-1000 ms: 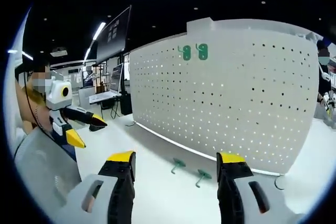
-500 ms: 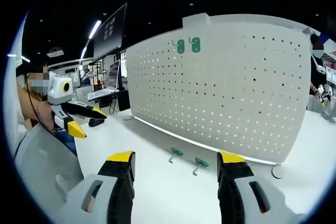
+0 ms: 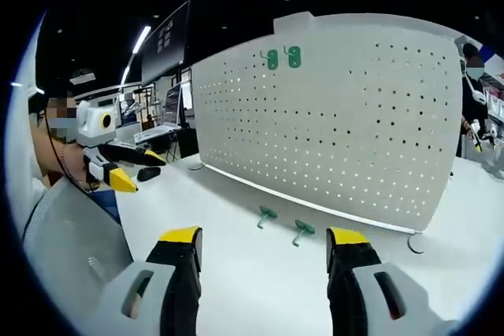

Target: Insert the hook assembly into the mounting plate slot until the hook locks in place.

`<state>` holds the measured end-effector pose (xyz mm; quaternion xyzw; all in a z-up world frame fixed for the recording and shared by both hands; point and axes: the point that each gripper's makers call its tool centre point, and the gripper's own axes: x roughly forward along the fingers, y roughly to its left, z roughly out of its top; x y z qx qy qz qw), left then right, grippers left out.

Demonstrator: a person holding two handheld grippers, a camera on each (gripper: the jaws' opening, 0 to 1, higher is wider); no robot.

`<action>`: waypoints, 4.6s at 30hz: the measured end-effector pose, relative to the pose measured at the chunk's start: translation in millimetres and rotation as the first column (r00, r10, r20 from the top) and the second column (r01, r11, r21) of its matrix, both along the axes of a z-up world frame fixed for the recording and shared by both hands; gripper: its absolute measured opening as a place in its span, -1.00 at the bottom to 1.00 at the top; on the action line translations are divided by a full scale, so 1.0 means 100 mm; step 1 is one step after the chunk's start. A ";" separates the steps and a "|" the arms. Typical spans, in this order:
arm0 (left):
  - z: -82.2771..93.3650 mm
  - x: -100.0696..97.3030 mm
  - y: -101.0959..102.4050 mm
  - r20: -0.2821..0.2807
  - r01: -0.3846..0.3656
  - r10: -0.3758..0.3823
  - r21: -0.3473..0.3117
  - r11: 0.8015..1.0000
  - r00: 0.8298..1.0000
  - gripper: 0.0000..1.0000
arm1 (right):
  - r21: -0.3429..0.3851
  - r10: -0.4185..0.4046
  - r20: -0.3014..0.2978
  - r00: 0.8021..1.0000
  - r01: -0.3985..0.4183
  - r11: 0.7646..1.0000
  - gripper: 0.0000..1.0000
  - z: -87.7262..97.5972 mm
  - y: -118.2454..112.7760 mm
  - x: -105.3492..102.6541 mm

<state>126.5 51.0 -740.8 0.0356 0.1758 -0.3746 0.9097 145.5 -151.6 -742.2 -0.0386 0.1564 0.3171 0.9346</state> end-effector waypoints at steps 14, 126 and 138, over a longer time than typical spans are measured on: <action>-0.02 0.01 0.00 -0.009 0.002 -0.002 -0.003 1.000 1.000 0.39 | -0.002 0.011 -0.018 1.000 -0.011 1.000 0.23 -0.04 0.02 -0.03; -0.97 1.42 -0.73 -0.271 0.598 -0.535 0.428 0.677 0.800 0.41 | -0.043 -0.065 -0.085 0.994 0.062 0.997 0.26 -0.20 -0.17 -0.07; -1.08 1.47 -0.83 -0.298 0.637 -0.567 0.458 0.621 0.768 0.40 | -0.032 -0.060 -0.099 0.993 0.057 0.998 0.26 -0.22 -0.14 -0.07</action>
